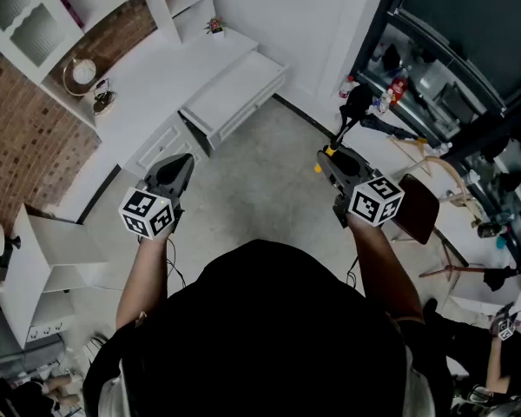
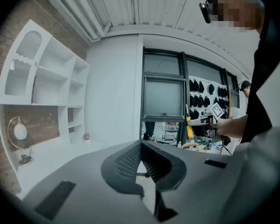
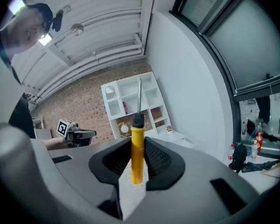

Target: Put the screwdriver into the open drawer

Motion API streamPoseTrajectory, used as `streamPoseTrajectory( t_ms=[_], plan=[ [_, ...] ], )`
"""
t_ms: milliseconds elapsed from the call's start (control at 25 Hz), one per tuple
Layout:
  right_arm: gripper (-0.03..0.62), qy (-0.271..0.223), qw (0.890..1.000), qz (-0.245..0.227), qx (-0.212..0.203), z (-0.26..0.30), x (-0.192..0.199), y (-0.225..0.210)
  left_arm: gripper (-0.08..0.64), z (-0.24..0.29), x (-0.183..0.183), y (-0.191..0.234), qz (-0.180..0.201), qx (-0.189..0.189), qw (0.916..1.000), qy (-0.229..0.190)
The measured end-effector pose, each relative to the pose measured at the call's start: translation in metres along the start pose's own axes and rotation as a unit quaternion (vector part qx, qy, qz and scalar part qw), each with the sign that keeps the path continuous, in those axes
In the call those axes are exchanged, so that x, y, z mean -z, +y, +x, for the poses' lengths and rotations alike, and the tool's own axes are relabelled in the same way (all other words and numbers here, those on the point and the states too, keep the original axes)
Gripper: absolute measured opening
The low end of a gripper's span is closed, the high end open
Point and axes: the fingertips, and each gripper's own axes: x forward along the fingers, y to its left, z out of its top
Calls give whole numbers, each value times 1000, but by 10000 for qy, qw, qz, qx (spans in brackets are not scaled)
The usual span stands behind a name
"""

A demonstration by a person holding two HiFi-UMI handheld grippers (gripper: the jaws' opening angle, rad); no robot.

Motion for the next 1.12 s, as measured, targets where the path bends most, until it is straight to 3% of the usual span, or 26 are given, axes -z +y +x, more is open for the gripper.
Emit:
streamPoseTrajectory(
  t_ms=[400,720,1120],
  plan=[
    [89,66,10000,8,65,-16,1,-31,16,30,-3,-22,-6,-92,9999,42],
    [92,43,9999,-24,-165,-17,-7,-43,17,31,1,-29,-98,-336,9993,141],
    [92,71,9995,-17,-316,-13,-12,-47,17,36,0,-35,-194,-274,9992,195]
  ],
)
